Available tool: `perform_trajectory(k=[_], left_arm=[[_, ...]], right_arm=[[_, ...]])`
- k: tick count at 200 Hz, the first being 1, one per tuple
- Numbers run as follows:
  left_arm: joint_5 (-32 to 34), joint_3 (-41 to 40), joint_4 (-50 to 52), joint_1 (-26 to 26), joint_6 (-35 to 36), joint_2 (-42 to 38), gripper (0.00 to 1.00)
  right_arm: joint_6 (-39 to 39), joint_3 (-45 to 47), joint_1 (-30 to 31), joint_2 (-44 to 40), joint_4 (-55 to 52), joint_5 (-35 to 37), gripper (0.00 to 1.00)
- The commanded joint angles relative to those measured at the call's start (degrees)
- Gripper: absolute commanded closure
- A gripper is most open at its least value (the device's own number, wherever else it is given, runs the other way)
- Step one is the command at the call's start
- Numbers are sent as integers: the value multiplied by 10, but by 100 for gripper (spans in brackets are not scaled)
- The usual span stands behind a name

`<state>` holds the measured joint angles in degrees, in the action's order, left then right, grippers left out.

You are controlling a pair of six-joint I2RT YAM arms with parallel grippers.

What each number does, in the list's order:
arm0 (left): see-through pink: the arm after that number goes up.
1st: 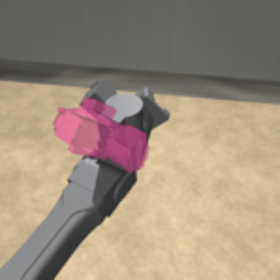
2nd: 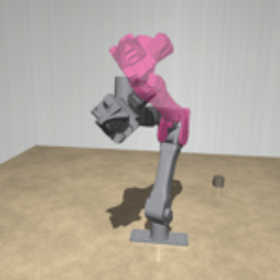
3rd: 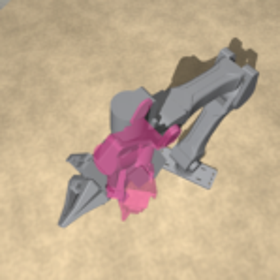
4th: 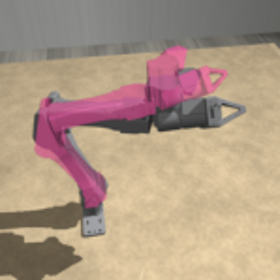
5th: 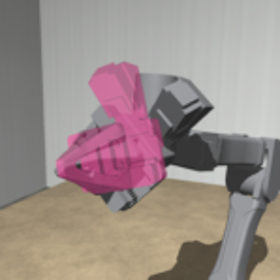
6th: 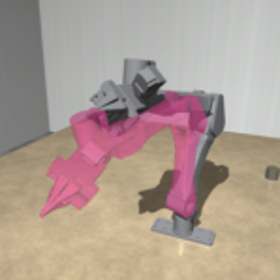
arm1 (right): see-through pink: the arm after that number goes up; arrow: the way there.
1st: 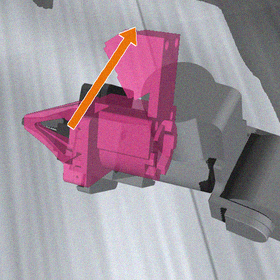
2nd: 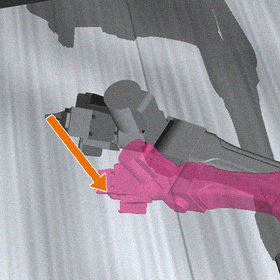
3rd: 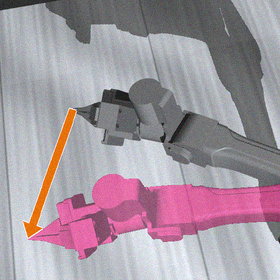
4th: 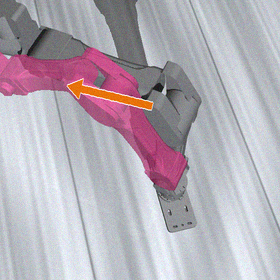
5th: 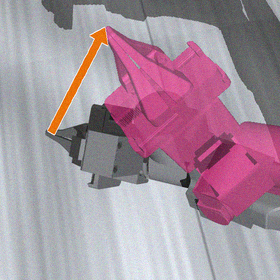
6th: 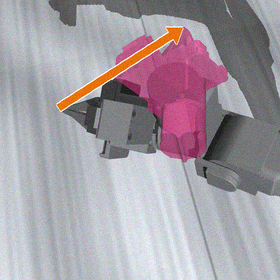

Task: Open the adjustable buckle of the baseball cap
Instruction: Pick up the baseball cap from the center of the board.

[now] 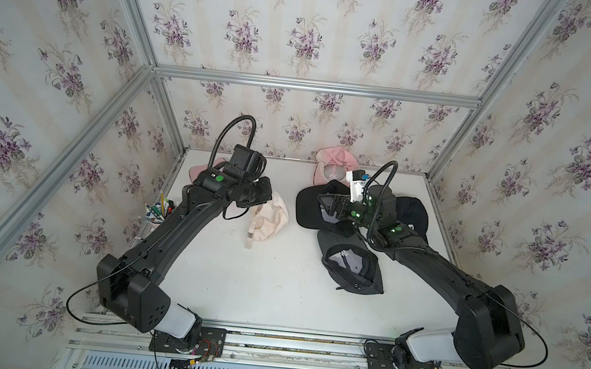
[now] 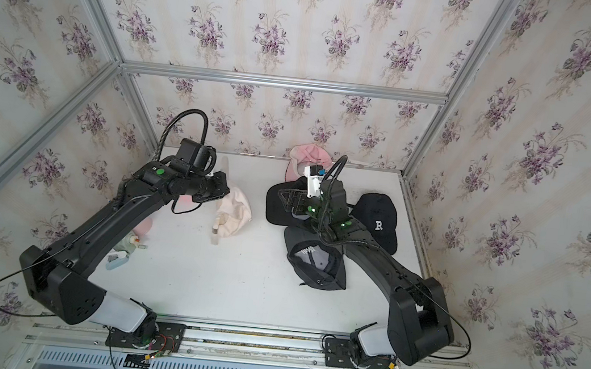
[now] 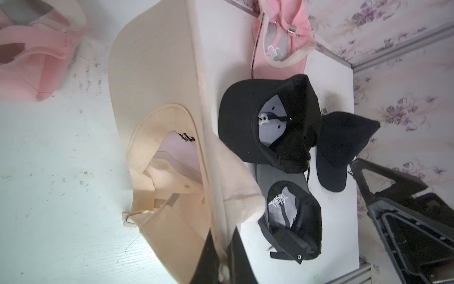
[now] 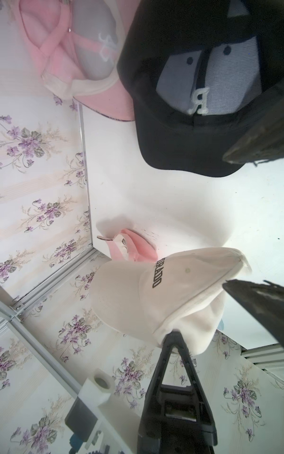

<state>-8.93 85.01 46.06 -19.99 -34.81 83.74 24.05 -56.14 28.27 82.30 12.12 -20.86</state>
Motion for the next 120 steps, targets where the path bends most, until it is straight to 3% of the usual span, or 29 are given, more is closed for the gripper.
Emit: perform_trajectory(k=[1, 71, 120], left_arm=[[43, -12, -50, 3, -79, -14, 100], [112, -102, -137, 5, -263, -90, 100], [118, -85, -94, 7, -369, -82, 100]], right_arm=[[0, 7, 13, 8, 63, -24, 25], [-65, 65, 93, -13, 176, 6, 25], [-129, 123, 157, -34, 258, 37, 25]])
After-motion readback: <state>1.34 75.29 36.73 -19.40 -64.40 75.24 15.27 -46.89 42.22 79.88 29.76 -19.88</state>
